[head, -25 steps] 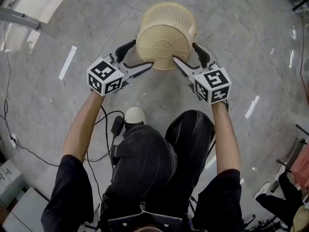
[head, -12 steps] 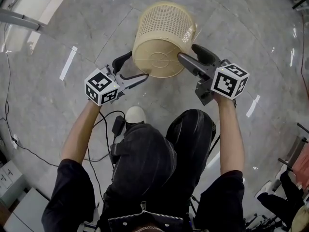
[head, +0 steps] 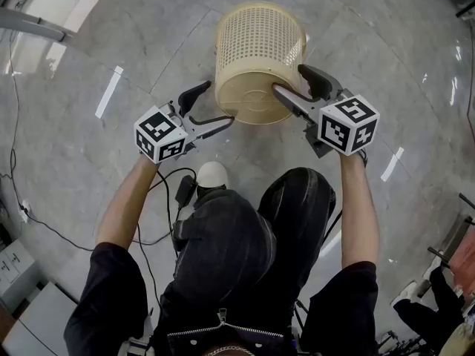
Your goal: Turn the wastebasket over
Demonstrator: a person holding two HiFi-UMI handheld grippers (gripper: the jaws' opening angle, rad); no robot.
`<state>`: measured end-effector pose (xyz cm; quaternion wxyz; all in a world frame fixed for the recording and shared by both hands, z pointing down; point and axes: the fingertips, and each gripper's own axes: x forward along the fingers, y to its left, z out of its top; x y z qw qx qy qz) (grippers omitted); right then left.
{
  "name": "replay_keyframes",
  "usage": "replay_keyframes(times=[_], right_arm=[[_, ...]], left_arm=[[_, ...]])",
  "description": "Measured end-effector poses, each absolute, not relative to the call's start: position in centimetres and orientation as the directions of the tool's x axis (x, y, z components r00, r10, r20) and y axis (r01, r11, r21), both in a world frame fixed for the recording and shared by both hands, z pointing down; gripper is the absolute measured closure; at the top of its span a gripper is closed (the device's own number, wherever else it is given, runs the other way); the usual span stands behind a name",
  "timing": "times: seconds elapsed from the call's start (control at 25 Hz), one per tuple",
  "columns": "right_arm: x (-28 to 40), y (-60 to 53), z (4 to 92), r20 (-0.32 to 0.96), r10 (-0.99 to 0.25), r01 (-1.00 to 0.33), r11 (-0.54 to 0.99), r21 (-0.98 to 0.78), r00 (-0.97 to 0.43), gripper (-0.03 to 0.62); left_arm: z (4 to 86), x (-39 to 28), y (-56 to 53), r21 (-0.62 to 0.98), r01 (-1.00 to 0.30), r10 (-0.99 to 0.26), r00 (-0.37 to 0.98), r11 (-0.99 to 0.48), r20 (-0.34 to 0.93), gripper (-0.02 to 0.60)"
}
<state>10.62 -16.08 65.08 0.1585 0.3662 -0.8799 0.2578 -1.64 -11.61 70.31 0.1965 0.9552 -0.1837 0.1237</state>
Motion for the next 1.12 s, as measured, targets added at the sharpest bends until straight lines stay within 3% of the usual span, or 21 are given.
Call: replay_keyframes(times=[0.24,0.64,0.84,1.12], right_arm=[[11.0,-14.0,66.1,0.499,-0.503,-0.685,0.665,-0.299,-0.706,0.244],[10.7,-10.3,72.1,0.613,-0.387,-0.632,0.734,-0.247,-0.689,0.247],[10.4,-9.8,74.4,0.626,-0.364,-0.64,0.71,-0.293,-0.69,0.258],[10.4,-10.8,74.7,0.597,-0.412,-0.683,0.645,-0.343,-0.688,0.267]], left_arm=[[66.2,-3.9,-13.2,0.273,-0.425,-0.381,0.902,-0.863,0.201,0.155],[67.6,0.3,-15.0,0.345,-0.393,-0.346,0.919,-0.852,0.191,0.161],[69.7,1.1,-15.2,0.352,-0.419,-0.367,0.907,-0.837,0.207,0.271],[72.5,1.5,-14.6,0.357,-0.443,-0.367,0.893,-0.822,0.262,0.327]])
